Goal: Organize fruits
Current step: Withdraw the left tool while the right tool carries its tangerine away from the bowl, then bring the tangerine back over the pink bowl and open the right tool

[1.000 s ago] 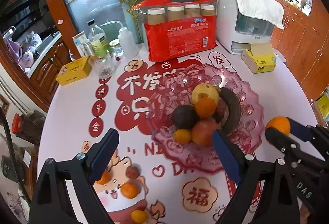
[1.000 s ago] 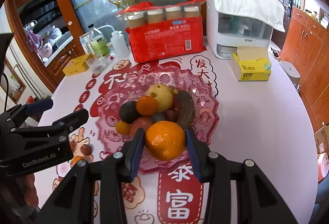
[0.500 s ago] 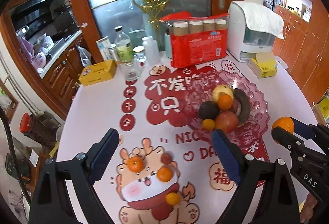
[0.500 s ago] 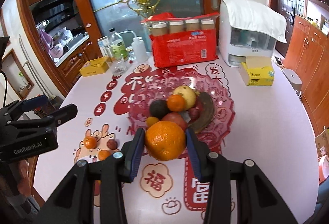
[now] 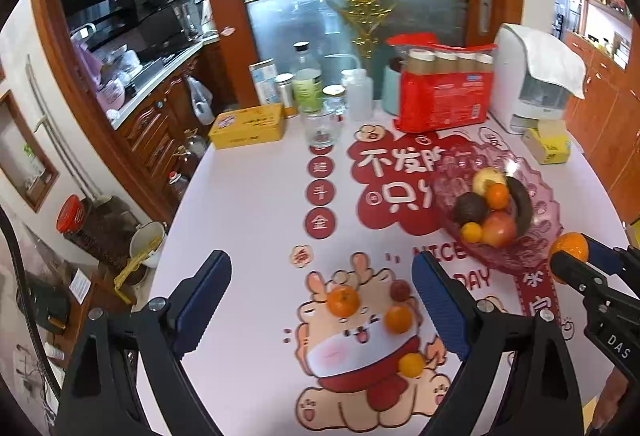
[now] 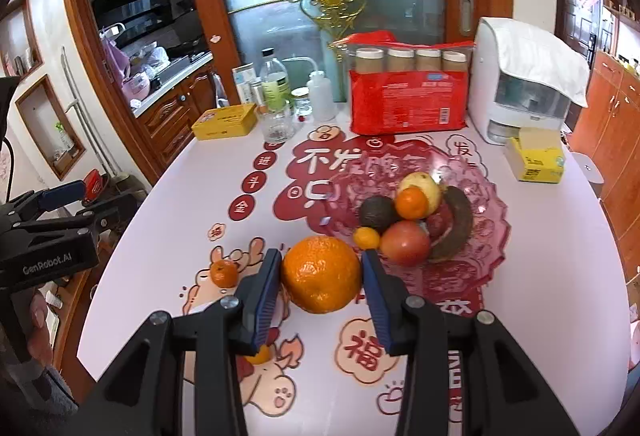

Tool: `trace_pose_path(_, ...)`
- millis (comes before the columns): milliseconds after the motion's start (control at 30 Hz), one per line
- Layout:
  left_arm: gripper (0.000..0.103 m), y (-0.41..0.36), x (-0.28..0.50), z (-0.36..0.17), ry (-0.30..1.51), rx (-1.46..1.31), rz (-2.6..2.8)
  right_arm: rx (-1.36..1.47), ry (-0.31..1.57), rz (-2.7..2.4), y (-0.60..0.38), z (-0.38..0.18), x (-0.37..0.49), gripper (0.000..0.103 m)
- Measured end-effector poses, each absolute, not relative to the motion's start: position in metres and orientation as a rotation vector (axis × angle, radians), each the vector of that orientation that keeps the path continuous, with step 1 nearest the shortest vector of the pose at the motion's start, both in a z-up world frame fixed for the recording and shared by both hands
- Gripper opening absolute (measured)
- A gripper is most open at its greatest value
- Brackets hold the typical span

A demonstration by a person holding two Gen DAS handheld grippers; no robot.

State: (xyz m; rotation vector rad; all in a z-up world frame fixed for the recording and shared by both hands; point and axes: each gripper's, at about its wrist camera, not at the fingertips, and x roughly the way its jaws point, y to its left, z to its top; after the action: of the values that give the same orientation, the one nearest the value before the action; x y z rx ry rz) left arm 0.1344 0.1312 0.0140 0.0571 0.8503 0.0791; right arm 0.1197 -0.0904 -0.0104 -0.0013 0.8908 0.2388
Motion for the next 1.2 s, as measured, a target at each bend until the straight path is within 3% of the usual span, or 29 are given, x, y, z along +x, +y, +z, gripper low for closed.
trace_pose_path(467, 0.091, 0.166, 0.147, -0.022, 0.919, 0.044, 0.079, -0.064, 0.871, 0.199, -0.059, -0.03, 0.135, 0.041)
trace_pose_path(1000, 0.091, 0.169, 0.169, -0.048, 0.971, 0.024, 0.084, -0.034, 0.995, -0.009, -0.136, -0.089, 0.221, 0.041)
trace_pose_path(1067, 0.091, 0.167, 0.171, -0.049, 0.973, 0.025, 0.083, -0.027, 0.997, 0.0, -0.137, -0.091, 0.223, 0.045)
trace_pose_path(1133, 0.091, 0.166, 0.173, -0.05, 0.975, 0.024, 0.079, -0.029, 0.984, -0.008, -0.137, -0.09, 0.224, 0.062)
trace_pose_path(1200, 0.091, 0.164, 0.176, -0.052, 0.978, 0.025, 0.076, -0.03, 0.961, -0.018, -0.136, -0.087, 0.224, 0.068)
